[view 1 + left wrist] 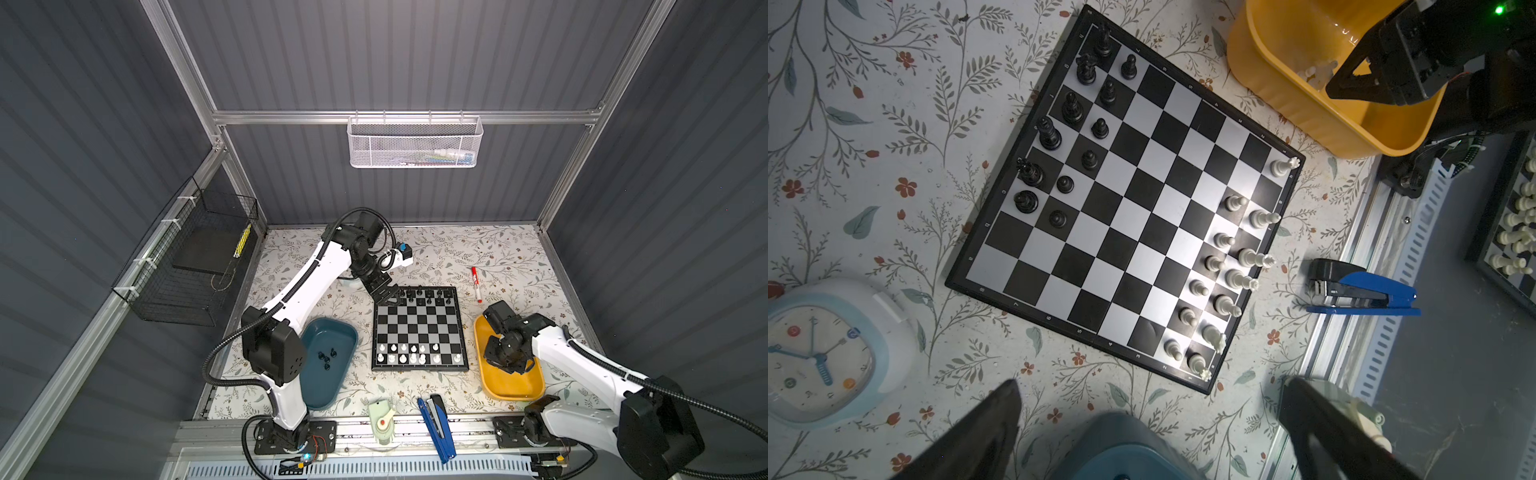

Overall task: Set up the chess pieces on the board
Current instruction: 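Lower the open right gripper toward the white pawns in the yellow tray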

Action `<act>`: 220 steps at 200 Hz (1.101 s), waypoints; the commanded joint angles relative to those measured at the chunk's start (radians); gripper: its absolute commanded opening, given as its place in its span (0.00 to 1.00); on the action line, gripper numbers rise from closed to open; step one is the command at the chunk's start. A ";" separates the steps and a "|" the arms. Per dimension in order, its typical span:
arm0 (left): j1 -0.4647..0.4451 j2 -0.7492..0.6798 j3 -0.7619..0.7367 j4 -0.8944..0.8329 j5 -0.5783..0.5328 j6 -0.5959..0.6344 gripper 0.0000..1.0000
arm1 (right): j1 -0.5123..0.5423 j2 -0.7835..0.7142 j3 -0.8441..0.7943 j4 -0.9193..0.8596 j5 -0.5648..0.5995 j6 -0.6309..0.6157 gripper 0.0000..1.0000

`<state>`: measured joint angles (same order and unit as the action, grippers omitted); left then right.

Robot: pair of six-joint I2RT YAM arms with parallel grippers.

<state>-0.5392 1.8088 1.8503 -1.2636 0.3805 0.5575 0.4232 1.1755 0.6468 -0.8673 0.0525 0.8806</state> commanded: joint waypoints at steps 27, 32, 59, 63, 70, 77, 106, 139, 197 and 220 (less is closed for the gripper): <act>-0.010 0.015 0.018 -0.024 -0.019 0.009 1.00 | -0.005 0.019 -0.006 0.003 0.012 -0.017 0.22; -0.011 0.013 0.018 -0.025 -0.020 0.009 0.99 | -0.006 0.021 -0.006 0.001 0.011 -0.017 0.22; -0.010 0.009 0.014 -0.025 -0.020 0.011 1.00 | -0.005 0.021 -0.014 0.002 0.020 -0.018 0.22; -0.010 0.010 0.014 -0.026 -0.021 0.012 1.00 | -0.007 0.020 -0.015 0.004 0.019 -0.017 0.22; -0.012 0.010 0.012 -0.025 -0.022 0.011 1.00 | -0.007 0.018 -0.018 0.007 0.018 -0.018 0.22; -0.013 0.010 0.013 -0.025 -0.022 0.012 1.00 | -0.006 0.017 -0.018 0.007 0.017 -0.019 0.21; -0.014 0.012 0.015 -0.026 -0.022 0.013 1.00 | -0.008 0.022 -0.017 0.007 0.022 -0.022 0.21; -0.017 0.015 0.017 -0.026 -0.024 0.013 0.99 | -0.009 0.023 -0.016 0.013 0.027 -0.023 0.21; -0.021 0.017 0.017 -0.026 -0.030 0.014 1.00 | -0.014 0.047 -0.013 0.030 0.034 -0.035 0.20; -0.023 0.021 0.013 -0.026 -0.037 0.013 1.00 | -0.018 0.055 -0.013 0.033 0.036 -0.037 0.20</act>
<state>-0.5514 1.8114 1.8503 -1.2636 0.3531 0.5579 0.4118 1.2209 0.6395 -0.8299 0.0650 0.8543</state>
